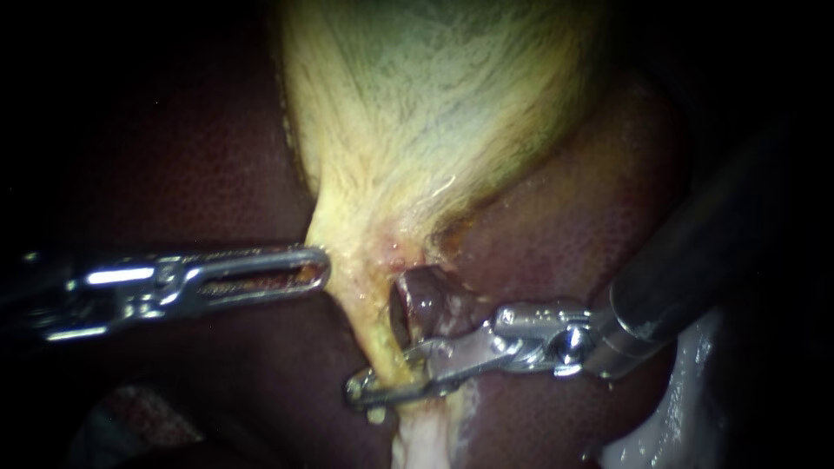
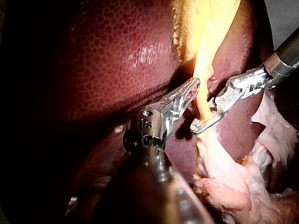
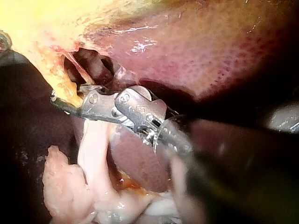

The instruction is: Going back second clip left tube

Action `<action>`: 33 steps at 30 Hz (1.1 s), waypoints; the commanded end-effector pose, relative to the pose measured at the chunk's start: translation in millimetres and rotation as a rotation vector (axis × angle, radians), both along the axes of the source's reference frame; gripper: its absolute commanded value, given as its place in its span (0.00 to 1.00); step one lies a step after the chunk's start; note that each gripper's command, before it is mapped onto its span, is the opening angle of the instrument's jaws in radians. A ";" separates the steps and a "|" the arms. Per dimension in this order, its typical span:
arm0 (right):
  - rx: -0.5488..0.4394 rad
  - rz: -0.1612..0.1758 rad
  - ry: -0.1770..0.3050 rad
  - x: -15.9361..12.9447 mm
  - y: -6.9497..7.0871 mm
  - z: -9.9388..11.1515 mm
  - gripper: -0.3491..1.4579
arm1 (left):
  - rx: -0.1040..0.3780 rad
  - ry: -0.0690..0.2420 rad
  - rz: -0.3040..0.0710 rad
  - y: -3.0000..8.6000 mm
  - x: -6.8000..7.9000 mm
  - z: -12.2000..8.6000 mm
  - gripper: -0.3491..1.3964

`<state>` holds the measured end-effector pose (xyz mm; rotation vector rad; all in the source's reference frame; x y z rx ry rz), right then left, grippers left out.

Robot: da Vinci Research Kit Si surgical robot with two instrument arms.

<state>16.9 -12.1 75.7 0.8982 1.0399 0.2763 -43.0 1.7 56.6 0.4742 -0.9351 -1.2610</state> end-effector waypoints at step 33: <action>-0.126 0.096 0.088 -1.1 0.6 -2.5 0.52 | 0.000 0.000 0.001 -0.1 0.2 -0.1 0.00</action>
